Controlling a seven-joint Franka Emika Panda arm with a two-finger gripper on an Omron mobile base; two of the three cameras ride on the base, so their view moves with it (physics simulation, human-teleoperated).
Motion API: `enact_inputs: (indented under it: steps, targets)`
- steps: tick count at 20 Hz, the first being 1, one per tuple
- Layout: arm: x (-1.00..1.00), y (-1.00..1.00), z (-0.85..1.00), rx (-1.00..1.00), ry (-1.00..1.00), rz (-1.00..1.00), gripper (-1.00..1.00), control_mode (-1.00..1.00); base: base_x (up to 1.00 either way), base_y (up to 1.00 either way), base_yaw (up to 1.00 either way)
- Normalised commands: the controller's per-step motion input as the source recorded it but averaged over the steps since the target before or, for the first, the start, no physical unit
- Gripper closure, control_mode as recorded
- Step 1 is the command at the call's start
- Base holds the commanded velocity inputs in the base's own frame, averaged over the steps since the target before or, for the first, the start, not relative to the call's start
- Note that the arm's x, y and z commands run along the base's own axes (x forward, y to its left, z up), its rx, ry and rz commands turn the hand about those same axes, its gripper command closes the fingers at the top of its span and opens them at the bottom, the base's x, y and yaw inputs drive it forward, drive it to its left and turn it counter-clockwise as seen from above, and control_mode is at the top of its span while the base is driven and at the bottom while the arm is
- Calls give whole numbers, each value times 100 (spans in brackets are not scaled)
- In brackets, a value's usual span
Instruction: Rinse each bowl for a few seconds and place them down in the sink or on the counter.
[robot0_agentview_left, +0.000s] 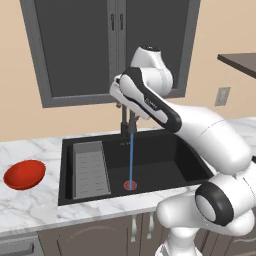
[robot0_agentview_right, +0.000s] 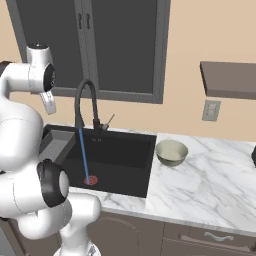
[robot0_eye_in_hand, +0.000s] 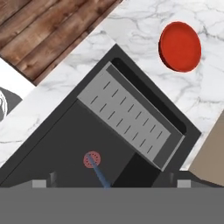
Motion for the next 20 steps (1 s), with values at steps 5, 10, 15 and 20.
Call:
enact_inputs:
  steps: [5,10,15,20]
  targets:
    - [0,42,-3,0,0,0,-100,-100,0,0,0]
    - [0,38,-4,0,0,0,-100,-100,0,0,0]
    - [-3,36,-5,0,0,0,-100,-100,0,0,0]
    - [-9,39,-11,2,0,0,-100,-100,0,0,0]
